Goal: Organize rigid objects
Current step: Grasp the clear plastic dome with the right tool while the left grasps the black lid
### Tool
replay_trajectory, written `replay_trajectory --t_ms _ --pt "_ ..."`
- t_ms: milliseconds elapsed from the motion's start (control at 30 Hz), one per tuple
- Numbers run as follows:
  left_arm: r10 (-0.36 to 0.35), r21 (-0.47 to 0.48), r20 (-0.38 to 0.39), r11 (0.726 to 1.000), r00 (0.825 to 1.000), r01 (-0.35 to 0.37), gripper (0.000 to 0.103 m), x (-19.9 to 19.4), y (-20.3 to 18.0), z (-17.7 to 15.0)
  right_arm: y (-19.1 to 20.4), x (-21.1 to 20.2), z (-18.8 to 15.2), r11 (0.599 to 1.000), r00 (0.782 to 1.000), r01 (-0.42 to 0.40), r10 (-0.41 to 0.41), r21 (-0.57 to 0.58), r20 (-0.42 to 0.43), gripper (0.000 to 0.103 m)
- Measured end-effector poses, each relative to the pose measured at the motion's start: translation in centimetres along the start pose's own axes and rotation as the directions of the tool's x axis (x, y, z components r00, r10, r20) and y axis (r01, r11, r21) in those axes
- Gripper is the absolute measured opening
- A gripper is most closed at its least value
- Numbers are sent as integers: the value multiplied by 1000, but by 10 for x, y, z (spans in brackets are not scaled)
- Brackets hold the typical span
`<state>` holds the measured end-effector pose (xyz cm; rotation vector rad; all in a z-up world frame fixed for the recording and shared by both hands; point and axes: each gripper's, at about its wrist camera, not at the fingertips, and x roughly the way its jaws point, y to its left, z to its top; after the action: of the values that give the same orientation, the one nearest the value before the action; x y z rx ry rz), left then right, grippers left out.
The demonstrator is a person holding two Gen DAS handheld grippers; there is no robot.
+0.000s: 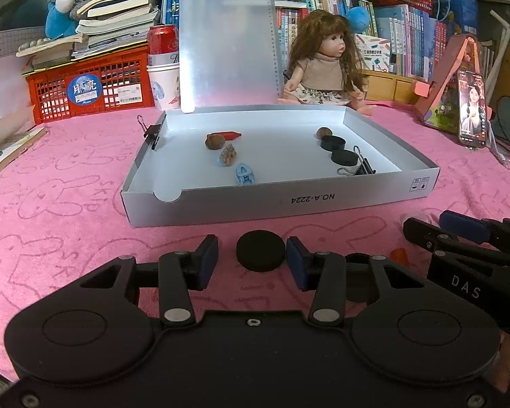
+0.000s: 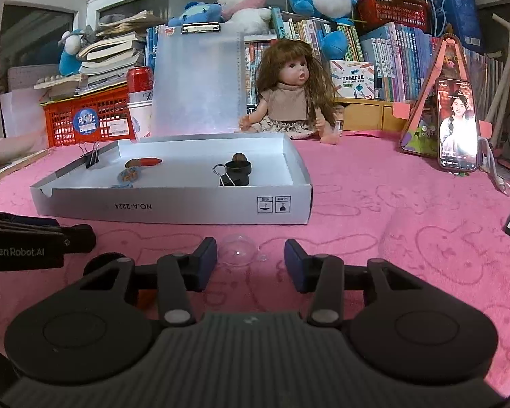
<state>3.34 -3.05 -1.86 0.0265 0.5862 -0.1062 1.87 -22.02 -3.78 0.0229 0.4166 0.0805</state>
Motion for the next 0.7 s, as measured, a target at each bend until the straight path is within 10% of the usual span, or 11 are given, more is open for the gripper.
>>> replay_trajectory --t_ms 700 --pt "17 -26 -1 1000 1000 -17 30 -4 5 10 2 -3 11 999 999 -49 48 7 21 38"
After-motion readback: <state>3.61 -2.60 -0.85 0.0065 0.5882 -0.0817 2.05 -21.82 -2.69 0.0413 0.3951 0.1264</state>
